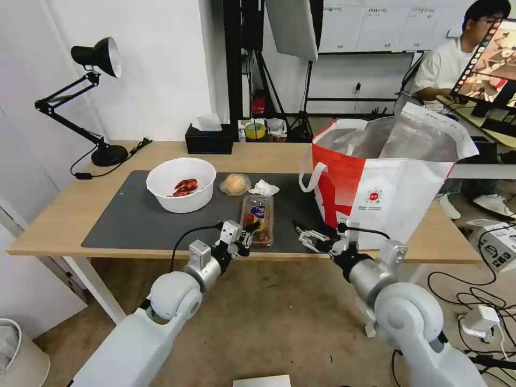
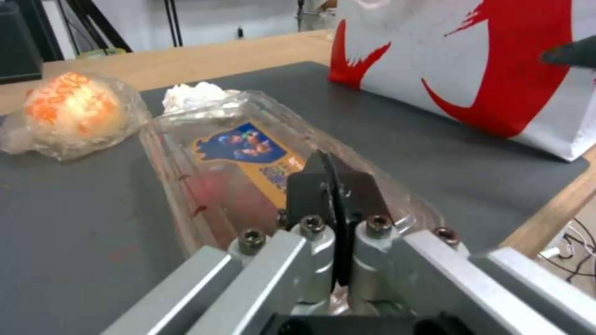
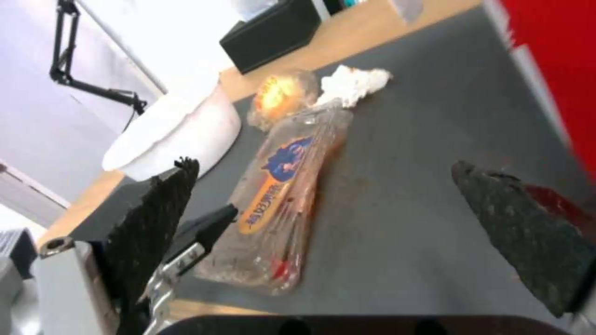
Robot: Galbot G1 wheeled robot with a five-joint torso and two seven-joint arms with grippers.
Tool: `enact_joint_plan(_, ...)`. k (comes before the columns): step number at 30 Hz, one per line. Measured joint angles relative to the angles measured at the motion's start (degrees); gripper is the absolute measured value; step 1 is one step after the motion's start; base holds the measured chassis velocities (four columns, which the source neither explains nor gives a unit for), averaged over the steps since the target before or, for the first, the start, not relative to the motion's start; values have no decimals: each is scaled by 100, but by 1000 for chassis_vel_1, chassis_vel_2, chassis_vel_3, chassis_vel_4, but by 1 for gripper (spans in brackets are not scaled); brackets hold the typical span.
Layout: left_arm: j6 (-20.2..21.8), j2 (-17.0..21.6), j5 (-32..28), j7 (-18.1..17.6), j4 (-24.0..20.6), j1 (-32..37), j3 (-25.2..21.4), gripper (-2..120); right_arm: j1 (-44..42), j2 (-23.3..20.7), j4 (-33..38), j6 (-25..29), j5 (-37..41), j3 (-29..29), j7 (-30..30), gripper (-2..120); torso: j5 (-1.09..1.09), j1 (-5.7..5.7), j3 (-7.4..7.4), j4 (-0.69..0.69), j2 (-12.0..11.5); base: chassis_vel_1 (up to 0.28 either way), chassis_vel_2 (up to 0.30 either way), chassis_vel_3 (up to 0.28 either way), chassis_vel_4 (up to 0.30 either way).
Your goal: Pick up the trash from the table and place it into the takeout bag.
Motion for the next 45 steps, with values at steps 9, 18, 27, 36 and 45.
enact_joint_plan(9, 0, 34, -30, -3, 6, 18, -5, 0, 867, 346, -713, -39, 826, -432, 809, 100, 0, 0, 0, 0, 0, 0, 0, 0, 0)
enact_joint_plan(18, -12, 23, -48, -21, 22, 58, -39, 0, 1597, 719, -1338, -321, 1478, -697, 1496, 100, 0, 0, 0, 1, 0, 0, 0, 0, 0)
enact_joint_plan(27, -34, 7, -53, -39, 9, 116, -49, 0, 1972, 896, -1705, -667, 1684, -823, 1738, 100, 0, 0, 0, 0, 0, 0, 0, 0, 0)
enact_joint_plan(36, -34, 30, -58, -48, -77, 242, -144, 0, 2311, 1104, -2054, -961, 1971, -870, 2056, 100, 0, 0, 0, 0, 0, 0, 0, 0, 0)
enact_joint_plan(45, -42, 36, -70, -50, -120, 315, -209, 0, 2473, 1376, -2431, -1050, 2032, -876, 2144, 100, 0, 0, 0, 0, 0, 0, 0, 0, 0)
